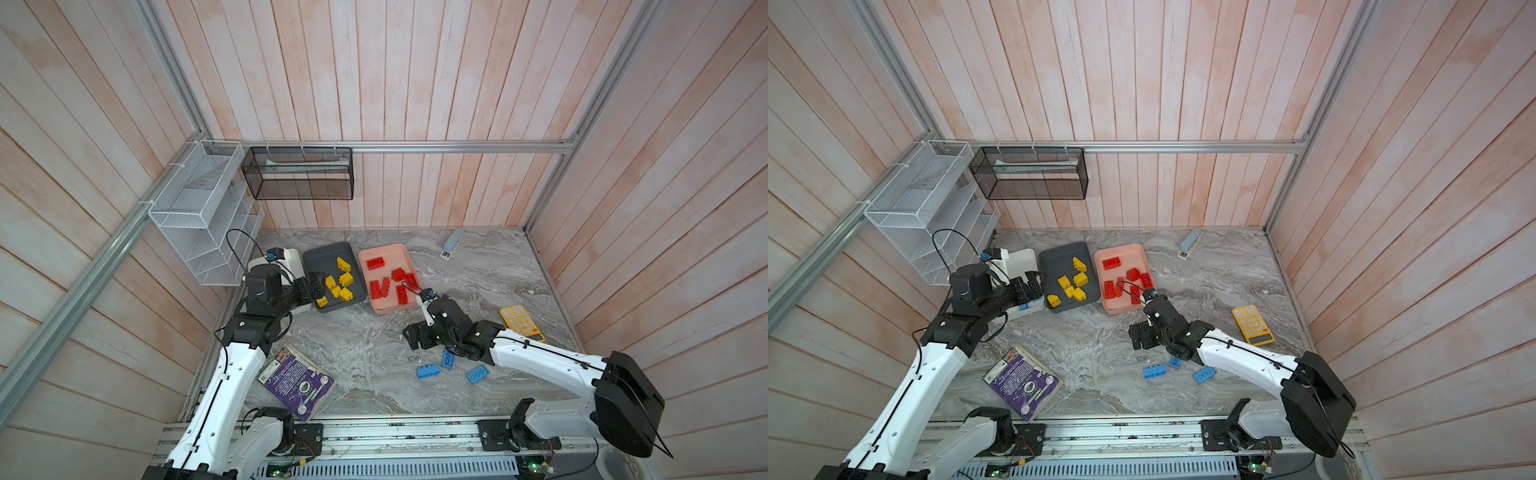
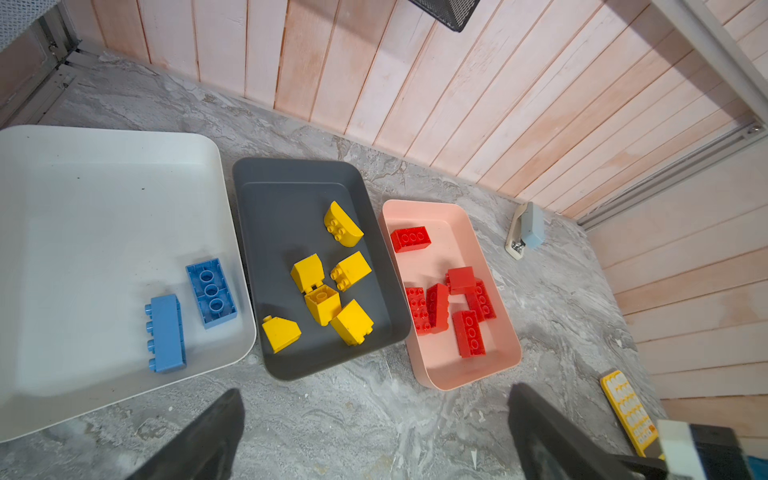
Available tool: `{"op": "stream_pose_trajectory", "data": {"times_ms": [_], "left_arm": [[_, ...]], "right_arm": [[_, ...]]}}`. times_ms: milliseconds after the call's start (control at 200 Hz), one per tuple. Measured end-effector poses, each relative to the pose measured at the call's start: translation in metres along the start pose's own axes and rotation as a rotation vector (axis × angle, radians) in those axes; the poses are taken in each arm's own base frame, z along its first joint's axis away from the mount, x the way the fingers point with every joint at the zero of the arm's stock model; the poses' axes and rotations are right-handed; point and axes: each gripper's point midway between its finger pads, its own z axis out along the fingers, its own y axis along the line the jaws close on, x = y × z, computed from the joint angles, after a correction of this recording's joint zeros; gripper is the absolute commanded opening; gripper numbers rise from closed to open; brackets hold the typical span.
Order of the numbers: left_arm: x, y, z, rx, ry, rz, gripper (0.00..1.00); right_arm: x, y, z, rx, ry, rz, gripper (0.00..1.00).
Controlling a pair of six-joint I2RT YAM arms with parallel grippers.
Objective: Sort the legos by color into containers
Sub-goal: 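Release the brick into the white tray, left gripper, while right grasps a blue brick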
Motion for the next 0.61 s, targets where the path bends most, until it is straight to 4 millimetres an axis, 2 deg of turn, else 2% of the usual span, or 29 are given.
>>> {"op": "stream_pose_trajectory", "data": {"times_ms": [305,455,605], "left_arm": [[0.008,-0.003,-0.011,0.027,-0.017,0.008,1.00],[0.008,-0.006,-0.013,0.044,-0.024,0.011,1.00],[0.010,-0.009,-0.013,0.059,-0.018,0.013,1.00]], "right_arm": [[0.039,-0.003,-0.001,0.061,0.119,-0.010,0.94],[0.061,-0.006,-0.001,0.090,0.178,-0.015,1.00],[0.078,-0.008,0.000,0.119,0.214,-0.009,1.00]]}}
